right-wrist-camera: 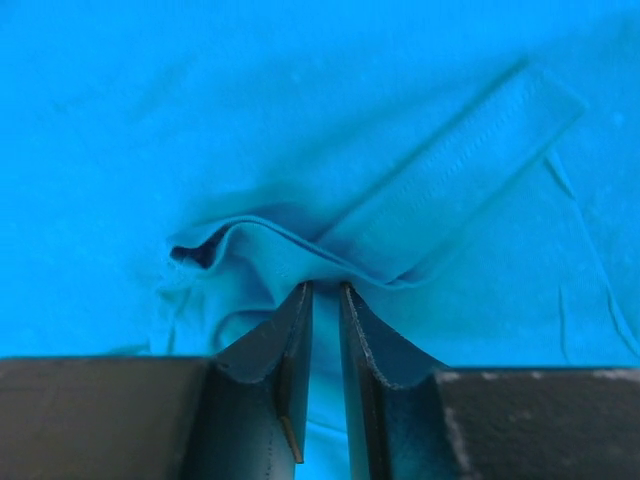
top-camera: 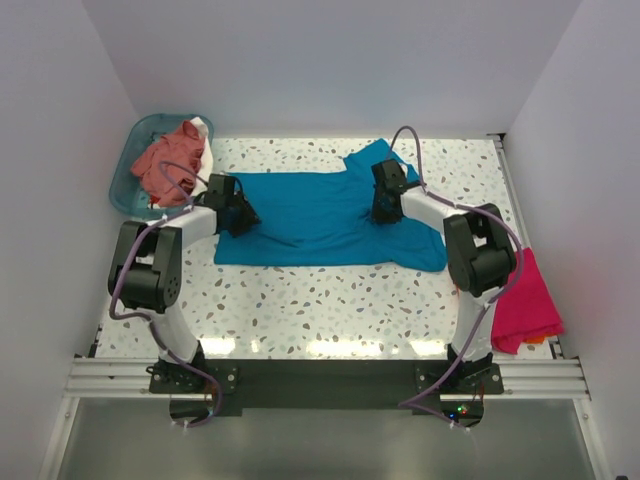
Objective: Fold and stack the t-shirts
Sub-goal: Fold the tshirt
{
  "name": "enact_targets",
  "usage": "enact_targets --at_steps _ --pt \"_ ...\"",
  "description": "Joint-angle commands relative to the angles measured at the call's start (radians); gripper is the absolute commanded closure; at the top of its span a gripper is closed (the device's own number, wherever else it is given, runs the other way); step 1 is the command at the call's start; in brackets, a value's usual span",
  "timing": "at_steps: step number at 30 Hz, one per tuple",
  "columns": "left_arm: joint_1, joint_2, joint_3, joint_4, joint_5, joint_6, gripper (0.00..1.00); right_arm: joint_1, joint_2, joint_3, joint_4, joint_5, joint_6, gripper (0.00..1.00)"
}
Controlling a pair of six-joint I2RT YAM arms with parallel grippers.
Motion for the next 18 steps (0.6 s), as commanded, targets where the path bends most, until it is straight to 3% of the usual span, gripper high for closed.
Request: enact_targets --at_steps 1,6,18 --pt "0.005 -0.058 -0.005 0.036 -0.005 0.016 0.50 0.002 0.013 0.064 0.039 0.012 -0.028 0.77" --pt "0.041 -0.152 -0.056 0.025 -0.018 0.013 0.42 0.002 0.027 0.096 0.051 0.017 -0.052 0.68" --pt "0.053 -0.394 -0.212 -0.112 -0.117 -0.030 0.33 0.003 0.111 0.153 0.145 -0.115 -0.076 0.64"
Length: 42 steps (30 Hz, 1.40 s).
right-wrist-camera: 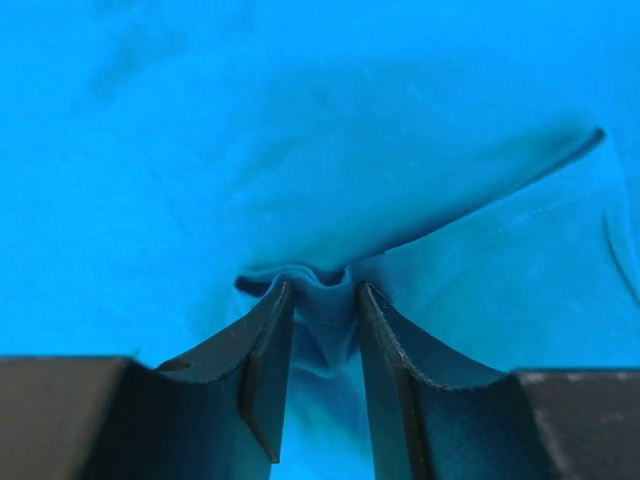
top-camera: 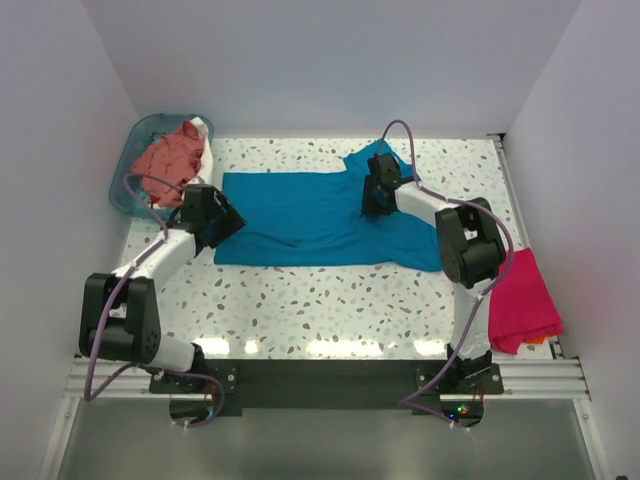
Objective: Fold and stack the t-shirts
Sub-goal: Fold the tshirt
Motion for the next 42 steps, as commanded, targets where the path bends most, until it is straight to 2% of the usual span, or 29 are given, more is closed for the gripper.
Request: enact_targets --at_steps 1,3,6,8,12,15,18,28,31,42 --pt "0.003 -0.090 -0.065 -0.080 -0.078 -0.034 0.32 0.003 0.023 0.056 0.086 -0.056 -0.025 0.62" --pt "0.003 -0.146 -0.119 -0.109 -0.113 -0.051 0.29 0.003 0.033 0.073 0.094 -0.075 -0.026 0.59" --pt "0.003 -0.219 -0.187 -0.122 -0.151 -0.076 0.27 0.003 0.028 0.091 0.086 -0.073 -0.031 0.51" --pt "0.005 -0.245 -0.216 -0.117 -0.158 -0.085 0.25 0.003 -0.007 0.093 0.069 -0.059 -0.029 0.41" --pt "0.005 -0.233 -0.233 -0.105 -0.144 -0.096 0.26 -0.004 -0.090 0.099 0.002 0.034 -0.013 0.29" --pt "0.008 -0.225 -0.248 -0.088 -0.153 -0.108 0.28 -0.033 -0.171 0.090 -0.122 0.053 0.048 0.29" --pt "0.017 -0.216 -0.259 -0.071 -0.172 -0.109 0.31 -0.075 -0.289 -0.004 -0.170 0.043 0.092 0.30" --pt "0.080 -0.142 -0.294 0.032 -0.159 -0.122 0.40 -0.214 -0.677 -0.527 -0.178 -0.007 0.205 0.33" --pt "0.088 -0.130 -0.296 0.059 -0.150 -0.123 0.43 -0.245 -0.722 -0.610 -0.156 -0.012 0.221 0.33" --pt "0.089 -0.085 -0.289 0.081 -0.133 -0.120 0.55 -0.277 -0.714 -0.699 -0.149 0.050 0.250 0.32"
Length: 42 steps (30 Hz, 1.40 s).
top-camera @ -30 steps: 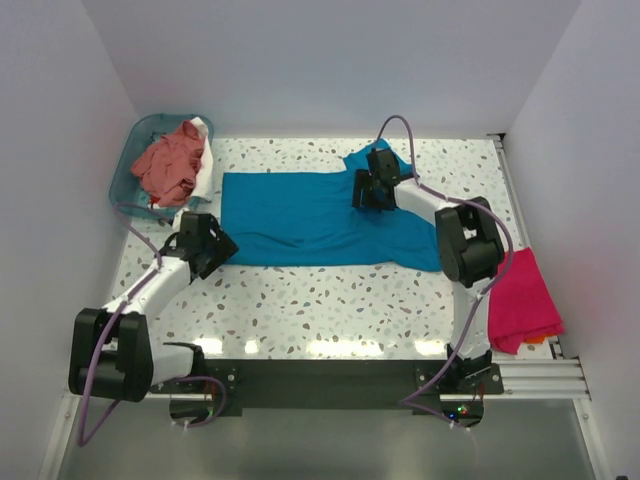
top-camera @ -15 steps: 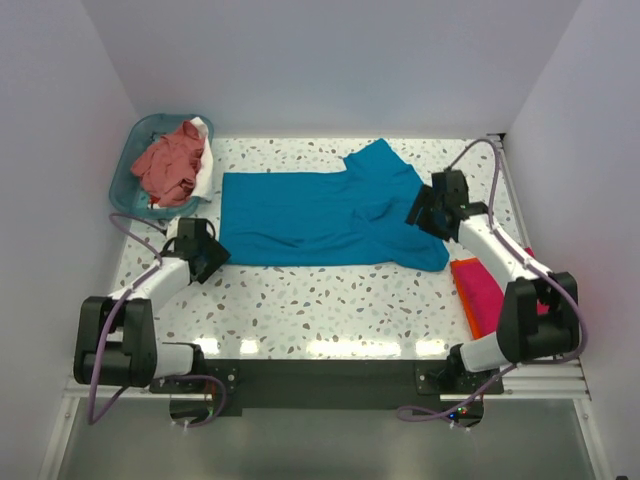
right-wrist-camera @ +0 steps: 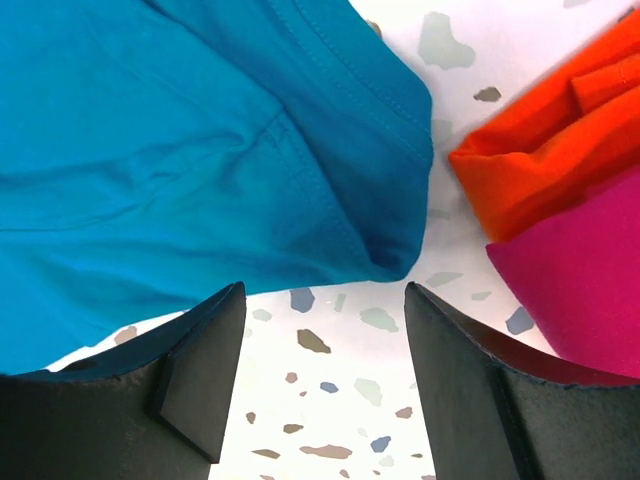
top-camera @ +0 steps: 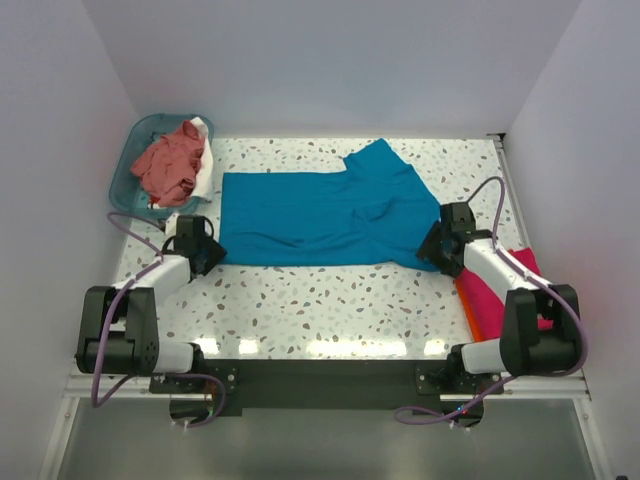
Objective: Fold and stack the t-shirts
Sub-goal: Fold the tshirt
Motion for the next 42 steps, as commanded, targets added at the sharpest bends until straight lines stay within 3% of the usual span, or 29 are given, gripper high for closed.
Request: enact_targets --at_steps 1,9,11,13,14,16,26,33,35,36,37,38,39,40,41,42 --pt "0.006 0.019 -0.003 0.016 0.007 -0.015 0.57 -0.009 -0.011 -0.028 0.043 0.051 0.024 0.32" --pt "0.006 0.016 0.009 0.004 0.007 -0.014 0.77 -0.049 0.064 -0.033 0.127 0.044 0.010 0.36" --pt "0.008 0.015 0.017 -0.013 0.007 -0.014 0.84 -0.055 0.080 -0.015 0.130 0.044 0.001 0.49" --pt "0.009 0.006 0.030 -0.026 0.007 -0.011 0.90 -0.057 0.083 0.019 0.112 0.045 -0.013 0.72" --pt "0.011 -0.001 0.033 -0.040 0.005 -0.011 0.92 -0.057 0.074 0.031 0.100 0.047 -0.019 0.91" --pt "0.020 -0.023 0.043 -0.059 0.005 -0.006 0.95 -0.057 0.055 0.060 0.060 0.047 -0.037 0.99" --pt "0.109 -0.197 0.061 -0.236 0.031 0.048 1.00 -0.098 -0.201 0.070 -0.156 -0.033 -0.071 1.00" --pt "0.112 -0.408 -0.021 -0.349 0.063 0.028 1.00 -0.126 -0.454 -0.022 -0.339 -0.085 -0.031 1.00" --pt "0.111 -0.459 -0.058 -0.384 0.074 0.014 1.00 -0.126 -0.561 -0.045 -0.391 -0.102 -0.007 0.92" --pt "0.111 -0.506 -0.068 -0.398 0.076 0.011 0.92 -0.126 -0.594 -0.063 -0.391 -0.123 -0.002 0.88" --pt "0.111 -0.528 -0.074 -0.425 0.077 0.006 0.83 -0.126 -0.645 -0.058 -0.408 -0.137 -0.001 0.66" --pt "0.112 -0.548 -0.085 -0.438 0.086 -0.006 0.70 -0.126 -0.661 -0.045 -0.428 -0.137 0.009 0.51" --pt "0.109 -0.585 -0.085 -0.444 0.099 -0.009 0.48 -0.126 -0.670 -0.024 -0.442 -0.137 0.006 0.38" --pt "0.109 -0.600 -0.077 -0.447 0.109 -0.008 0.39 -0.124 -0.675 -0.013 -0.442 -0.130 -0.001 0.24" --pt "0.109 -0.610 -0.056 -0.462 0.108 -0.017 0.33 -0.126 -0.669 -0.001 -0.439 -0.125 -0.013 0.15" --pt "0.109 -0.620 -0.042 -0.456 0.108 -0.014 0.27 -0.126 -0.654 0.027 -0.410 -0.122 -0.045 0.14"
